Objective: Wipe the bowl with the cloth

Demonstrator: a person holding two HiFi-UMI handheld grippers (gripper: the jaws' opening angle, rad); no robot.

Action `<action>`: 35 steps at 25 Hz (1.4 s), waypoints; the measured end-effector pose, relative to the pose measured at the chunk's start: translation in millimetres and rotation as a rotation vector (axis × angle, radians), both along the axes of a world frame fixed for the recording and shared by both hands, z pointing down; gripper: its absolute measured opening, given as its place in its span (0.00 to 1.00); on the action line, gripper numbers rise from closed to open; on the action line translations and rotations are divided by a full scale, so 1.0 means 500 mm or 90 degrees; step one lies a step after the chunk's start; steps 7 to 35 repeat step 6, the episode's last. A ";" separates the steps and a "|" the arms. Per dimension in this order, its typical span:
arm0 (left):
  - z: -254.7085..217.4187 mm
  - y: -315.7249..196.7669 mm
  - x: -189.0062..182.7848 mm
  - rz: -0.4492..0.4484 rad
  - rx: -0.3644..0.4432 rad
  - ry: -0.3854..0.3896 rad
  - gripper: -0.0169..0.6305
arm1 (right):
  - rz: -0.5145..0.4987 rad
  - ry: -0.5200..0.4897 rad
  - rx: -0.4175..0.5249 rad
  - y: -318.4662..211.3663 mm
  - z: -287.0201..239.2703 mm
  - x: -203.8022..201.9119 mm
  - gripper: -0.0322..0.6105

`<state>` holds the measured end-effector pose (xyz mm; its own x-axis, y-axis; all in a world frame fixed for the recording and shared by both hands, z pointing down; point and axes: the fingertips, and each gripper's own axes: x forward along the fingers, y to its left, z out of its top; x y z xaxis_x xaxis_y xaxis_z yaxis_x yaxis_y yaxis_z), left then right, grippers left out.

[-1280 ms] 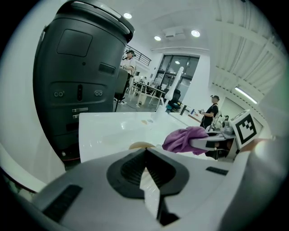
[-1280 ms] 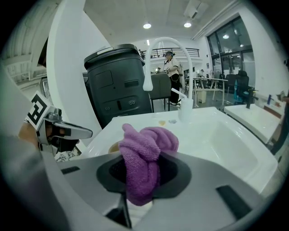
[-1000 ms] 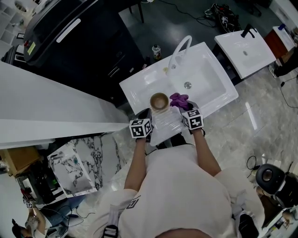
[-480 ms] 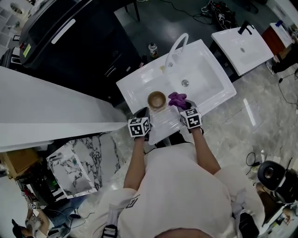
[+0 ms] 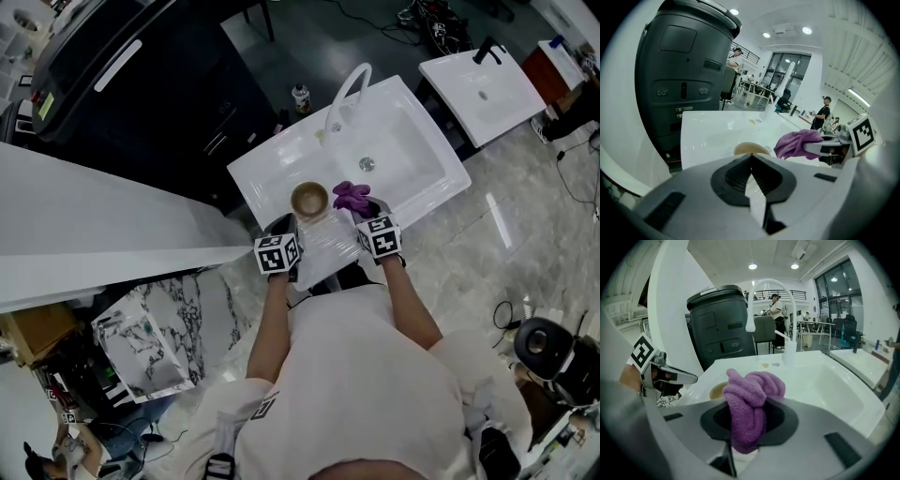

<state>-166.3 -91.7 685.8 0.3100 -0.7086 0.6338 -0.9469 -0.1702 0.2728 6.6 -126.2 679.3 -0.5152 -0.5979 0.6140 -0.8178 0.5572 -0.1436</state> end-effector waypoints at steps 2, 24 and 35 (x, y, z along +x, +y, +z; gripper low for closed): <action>-0.002 -0.001 0.003 0.001 0.000 -0.002 0.04 | -0.003 0.004 0.004 0.001 -0.001 -0.003 0.19; -0.004 -0.011 0.016 0.005 0.000 -0.001 0.04 | -0.009 0.014 0.006 -0.004 -0.001 0.000 0.19; -0.004 -0.011 0.016 0.005 0.000 -0.001 0.04 | -0.009 0.014 0.006 -0.004 -0.001 0.000 0.19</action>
